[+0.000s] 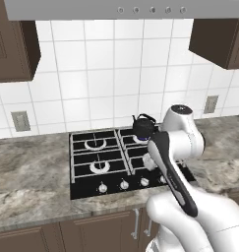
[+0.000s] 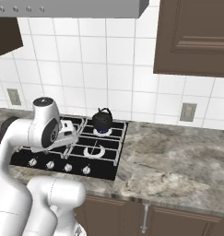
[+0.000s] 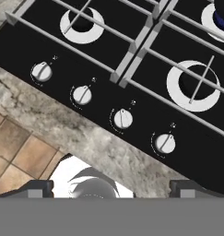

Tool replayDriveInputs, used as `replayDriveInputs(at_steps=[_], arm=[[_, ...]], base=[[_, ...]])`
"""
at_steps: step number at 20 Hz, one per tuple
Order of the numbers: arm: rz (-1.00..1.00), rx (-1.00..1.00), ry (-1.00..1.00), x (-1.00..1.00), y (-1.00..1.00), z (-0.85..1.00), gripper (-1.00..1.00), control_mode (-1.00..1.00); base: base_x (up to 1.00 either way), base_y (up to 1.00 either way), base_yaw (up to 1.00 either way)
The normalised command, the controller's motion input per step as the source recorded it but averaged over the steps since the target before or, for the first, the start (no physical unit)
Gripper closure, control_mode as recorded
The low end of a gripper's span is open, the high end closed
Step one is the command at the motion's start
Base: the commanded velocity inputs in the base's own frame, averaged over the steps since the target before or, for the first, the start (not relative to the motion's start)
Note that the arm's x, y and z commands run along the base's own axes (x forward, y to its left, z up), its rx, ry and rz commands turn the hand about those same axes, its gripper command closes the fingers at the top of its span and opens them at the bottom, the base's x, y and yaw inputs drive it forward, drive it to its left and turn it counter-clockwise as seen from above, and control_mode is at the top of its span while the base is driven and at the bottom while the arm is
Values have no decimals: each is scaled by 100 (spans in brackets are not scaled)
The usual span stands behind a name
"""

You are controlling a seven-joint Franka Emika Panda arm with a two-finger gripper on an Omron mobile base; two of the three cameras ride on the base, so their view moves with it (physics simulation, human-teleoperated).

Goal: The kettle is done boiling. Turn off the stove, then wait for 300 timesteps before moving the kettle to the dining table.

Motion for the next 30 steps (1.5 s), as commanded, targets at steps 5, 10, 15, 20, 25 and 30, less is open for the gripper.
replayDriveInputs(at_steps=[5, 10, 15, 20, 25, 30], arm=[[1, -4, 0, 3, 0, -38, -100, -100], [0, -7, 0, 17, 5, -37, -100, -100], [0, -2, 0, 24, 12, -22, -100, -100], [0, 0, 0, 28, 9, -16, -100, -100], [0, 0, 0, 28, 0, -10, -100, -100], [0, 0, 0, 29, 0, -11, -100, -100]], base=[[0, 0, 0], [0, 0, 0], [0, 0, 0], [0, 0, 0], [0, 0, 0], [0, 0, 0]])
